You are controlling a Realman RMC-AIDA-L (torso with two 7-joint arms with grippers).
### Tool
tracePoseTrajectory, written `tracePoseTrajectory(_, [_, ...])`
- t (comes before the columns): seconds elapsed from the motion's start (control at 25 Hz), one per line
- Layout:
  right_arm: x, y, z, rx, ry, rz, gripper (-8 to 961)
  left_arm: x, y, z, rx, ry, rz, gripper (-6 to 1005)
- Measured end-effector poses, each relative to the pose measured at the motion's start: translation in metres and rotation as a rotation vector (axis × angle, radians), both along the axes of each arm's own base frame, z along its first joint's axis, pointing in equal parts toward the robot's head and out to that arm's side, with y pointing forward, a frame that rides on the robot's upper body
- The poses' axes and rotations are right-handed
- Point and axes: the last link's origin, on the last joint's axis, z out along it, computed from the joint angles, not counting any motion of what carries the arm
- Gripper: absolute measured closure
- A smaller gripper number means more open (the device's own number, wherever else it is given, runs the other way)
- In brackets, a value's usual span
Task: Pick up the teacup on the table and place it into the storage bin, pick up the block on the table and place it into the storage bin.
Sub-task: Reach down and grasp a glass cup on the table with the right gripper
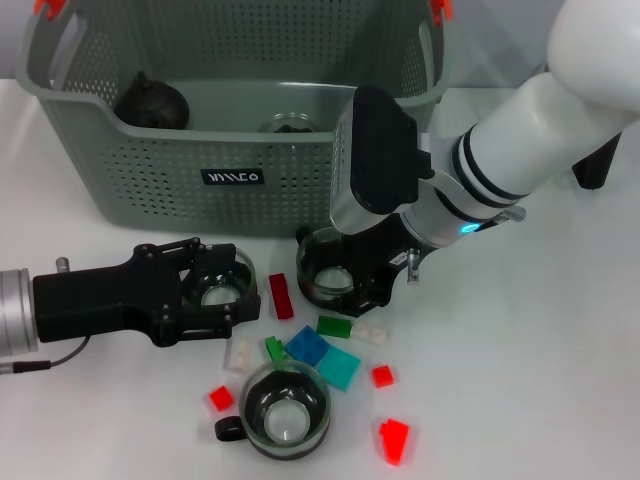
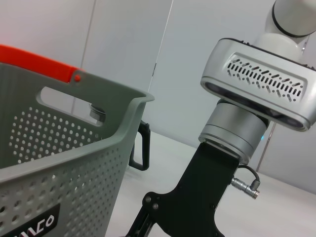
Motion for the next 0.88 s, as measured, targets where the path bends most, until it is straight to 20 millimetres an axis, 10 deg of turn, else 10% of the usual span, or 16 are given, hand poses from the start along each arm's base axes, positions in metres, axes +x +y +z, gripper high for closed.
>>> tracePoseTrajectory(0.4, [0.0014, -0.0028, -0.0044, -0.006, 0.002, -0.006, 348, -0.0004, 0.0001, -0.0005, -0.001, 0.004, 0.002, 172])
tracePoseTrajectory(0.88, [0.0042, -0.0051, -0.0056, -0.017, -0.002, -0.021, 640, -0.0021, -0.0011, -0.001, 0.001, 0.006, 0.009, 172])
